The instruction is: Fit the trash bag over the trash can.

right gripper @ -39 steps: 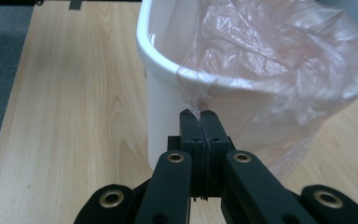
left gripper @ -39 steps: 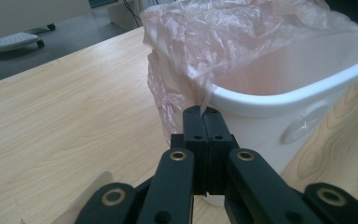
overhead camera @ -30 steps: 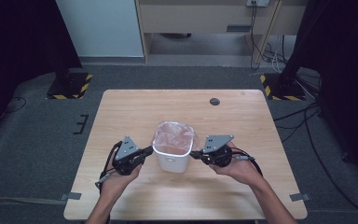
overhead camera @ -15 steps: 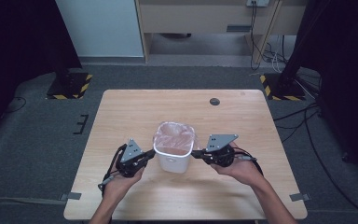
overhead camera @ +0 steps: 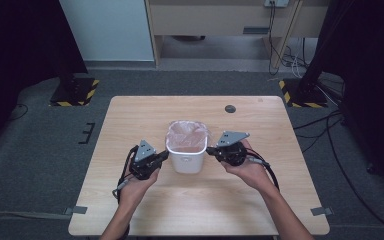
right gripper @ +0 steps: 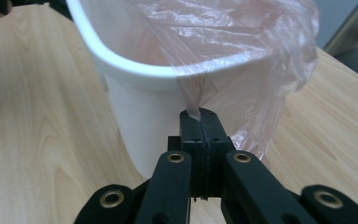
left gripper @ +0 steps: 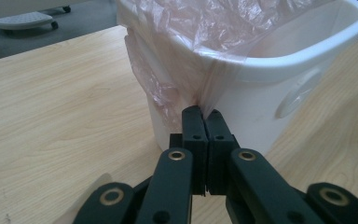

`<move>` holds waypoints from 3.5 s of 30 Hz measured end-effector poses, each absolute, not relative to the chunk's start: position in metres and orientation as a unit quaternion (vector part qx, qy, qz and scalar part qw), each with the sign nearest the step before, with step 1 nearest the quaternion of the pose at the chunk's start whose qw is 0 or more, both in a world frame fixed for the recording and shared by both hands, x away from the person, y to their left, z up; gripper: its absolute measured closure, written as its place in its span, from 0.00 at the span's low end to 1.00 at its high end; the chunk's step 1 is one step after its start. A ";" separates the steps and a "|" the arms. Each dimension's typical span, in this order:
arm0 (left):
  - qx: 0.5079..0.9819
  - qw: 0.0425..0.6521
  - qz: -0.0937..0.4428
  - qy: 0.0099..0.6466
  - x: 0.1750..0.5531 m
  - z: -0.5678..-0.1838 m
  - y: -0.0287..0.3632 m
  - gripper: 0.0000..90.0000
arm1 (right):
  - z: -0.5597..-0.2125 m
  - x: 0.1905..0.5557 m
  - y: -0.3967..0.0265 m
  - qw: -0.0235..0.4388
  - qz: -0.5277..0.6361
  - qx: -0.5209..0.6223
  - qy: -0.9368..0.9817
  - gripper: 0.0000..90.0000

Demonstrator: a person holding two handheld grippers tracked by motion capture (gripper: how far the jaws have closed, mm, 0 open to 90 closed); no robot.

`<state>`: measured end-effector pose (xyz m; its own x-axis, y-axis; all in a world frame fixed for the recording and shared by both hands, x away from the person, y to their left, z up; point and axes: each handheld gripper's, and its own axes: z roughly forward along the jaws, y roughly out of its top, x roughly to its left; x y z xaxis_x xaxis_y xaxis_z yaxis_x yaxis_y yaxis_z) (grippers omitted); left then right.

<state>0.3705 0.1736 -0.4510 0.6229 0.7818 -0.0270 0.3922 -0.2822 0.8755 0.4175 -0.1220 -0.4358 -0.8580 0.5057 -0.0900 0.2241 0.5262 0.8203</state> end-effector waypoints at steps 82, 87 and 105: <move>0.774 0.457 0.253 0.358 0.358 -0.448 0.169 0.77 | -0.428 0.380 -0.122 0.176 0.434 0.152 0.870 1.00; 0.773 0.456 0.252 0.362 0.360 -0.447 0.168 0.91 | -0.428 0.380 -0.123 0.175 0.433 0.148 0.872 1.00; 0.773 0.448 0.237 0.382 0.364 -0.447 0.174 1.00 | -0.434 0.372 -0.110 0.147 0.423 0.108 0.887 1.00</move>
